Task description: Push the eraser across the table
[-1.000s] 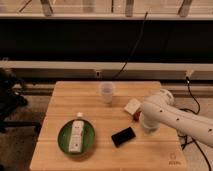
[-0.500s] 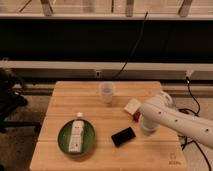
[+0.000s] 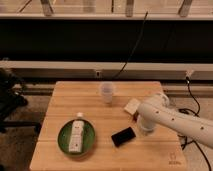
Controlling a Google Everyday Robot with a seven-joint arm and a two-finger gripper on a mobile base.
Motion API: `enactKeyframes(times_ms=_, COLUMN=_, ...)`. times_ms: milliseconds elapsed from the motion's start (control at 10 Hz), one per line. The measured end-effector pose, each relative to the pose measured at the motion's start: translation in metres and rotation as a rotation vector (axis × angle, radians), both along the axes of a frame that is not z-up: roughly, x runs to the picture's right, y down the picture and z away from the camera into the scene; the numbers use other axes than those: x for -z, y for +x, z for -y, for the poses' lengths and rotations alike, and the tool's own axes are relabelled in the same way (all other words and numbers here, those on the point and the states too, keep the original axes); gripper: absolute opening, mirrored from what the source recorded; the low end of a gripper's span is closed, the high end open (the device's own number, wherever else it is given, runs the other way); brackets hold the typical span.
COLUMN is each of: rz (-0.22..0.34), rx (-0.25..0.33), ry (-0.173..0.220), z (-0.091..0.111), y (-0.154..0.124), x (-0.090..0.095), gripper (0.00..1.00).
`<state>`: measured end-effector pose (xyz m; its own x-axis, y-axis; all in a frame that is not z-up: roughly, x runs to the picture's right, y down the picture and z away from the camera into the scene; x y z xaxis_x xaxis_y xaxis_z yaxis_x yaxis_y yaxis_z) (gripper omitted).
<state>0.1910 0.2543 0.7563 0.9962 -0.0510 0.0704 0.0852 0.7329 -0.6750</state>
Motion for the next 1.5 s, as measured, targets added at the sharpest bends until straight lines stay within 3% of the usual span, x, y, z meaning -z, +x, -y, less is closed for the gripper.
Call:
enactKeyframes(times_ms=600, rz=0.013, rx=0.015, ry=-0.023, z=-0.009, y=-0.014, x=-0.013, gripper=0.00)
enactKeyframes(times_ms=1500, rz=0.059, rx=0.107, ry=-0.039, z=-0.013, y=-0.064, x=-0.024, gripper=0.00)
